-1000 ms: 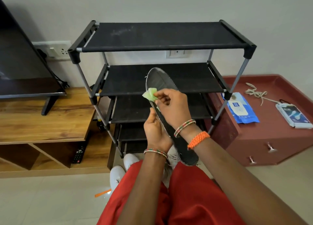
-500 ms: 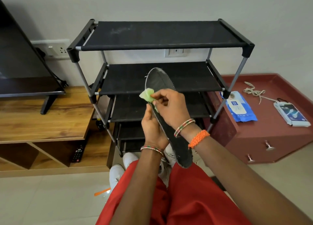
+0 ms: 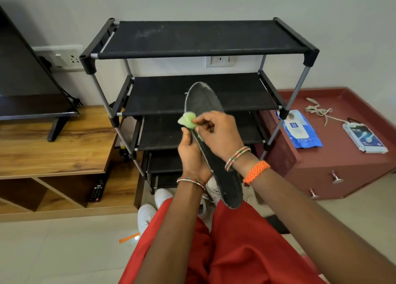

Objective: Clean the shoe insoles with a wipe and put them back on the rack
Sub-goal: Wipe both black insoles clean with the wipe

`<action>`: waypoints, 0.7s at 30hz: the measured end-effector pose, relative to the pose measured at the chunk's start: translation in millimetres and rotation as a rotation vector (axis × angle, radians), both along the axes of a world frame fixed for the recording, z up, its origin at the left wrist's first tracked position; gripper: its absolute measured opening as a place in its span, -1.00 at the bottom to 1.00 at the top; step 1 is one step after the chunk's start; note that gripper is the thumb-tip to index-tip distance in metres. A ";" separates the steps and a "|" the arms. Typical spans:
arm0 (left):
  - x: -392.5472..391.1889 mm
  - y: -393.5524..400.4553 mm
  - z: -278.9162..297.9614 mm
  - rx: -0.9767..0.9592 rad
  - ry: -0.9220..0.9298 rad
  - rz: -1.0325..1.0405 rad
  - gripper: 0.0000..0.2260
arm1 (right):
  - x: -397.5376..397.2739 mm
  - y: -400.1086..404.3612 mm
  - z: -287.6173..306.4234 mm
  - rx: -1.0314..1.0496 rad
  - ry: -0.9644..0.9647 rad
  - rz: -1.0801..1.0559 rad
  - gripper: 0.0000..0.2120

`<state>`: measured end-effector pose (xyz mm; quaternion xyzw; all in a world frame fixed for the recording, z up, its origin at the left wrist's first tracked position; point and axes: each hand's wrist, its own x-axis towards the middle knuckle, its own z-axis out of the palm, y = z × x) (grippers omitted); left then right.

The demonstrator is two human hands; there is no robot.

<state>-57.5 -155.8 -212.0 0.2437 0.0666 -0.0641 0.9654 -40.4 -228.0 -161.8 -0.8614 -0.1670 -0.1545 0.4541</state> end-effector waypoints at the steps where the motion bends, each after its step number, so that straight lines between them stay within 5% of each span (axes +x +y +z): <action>1: 4.1 6.6 1.3 -0.005 0.023 0.037 -0.42 | -8.7 -2.8 -4.9 -0.015 0.026 0.033 -0.82; 5: 8.9 17.7 3.8 -0.035 0.023 0.008 -0.22 | -32.5 -9.5 -19.2 -0.016 0.128 0.097 -0.83; 13: -10.6 -8.8 1.2 -0.011 -0.023 -0.048 -0.55 | 2.4 -6.7 -0.7 0.023 -0.011 -0.036 -0.83; 18: 5.9 13.5 0.6 -0.045 0.038 -0.054 -0.24 | -39.1 -16.5 -21.6 -0.066 0.090 0.103 -0.83; 21: 1.7 7.1 -0.4 -0.001 0.023 -0.014 -0.30 | -29.1 -12.9 -17.1 -0.063 0.056 0.049 -0.83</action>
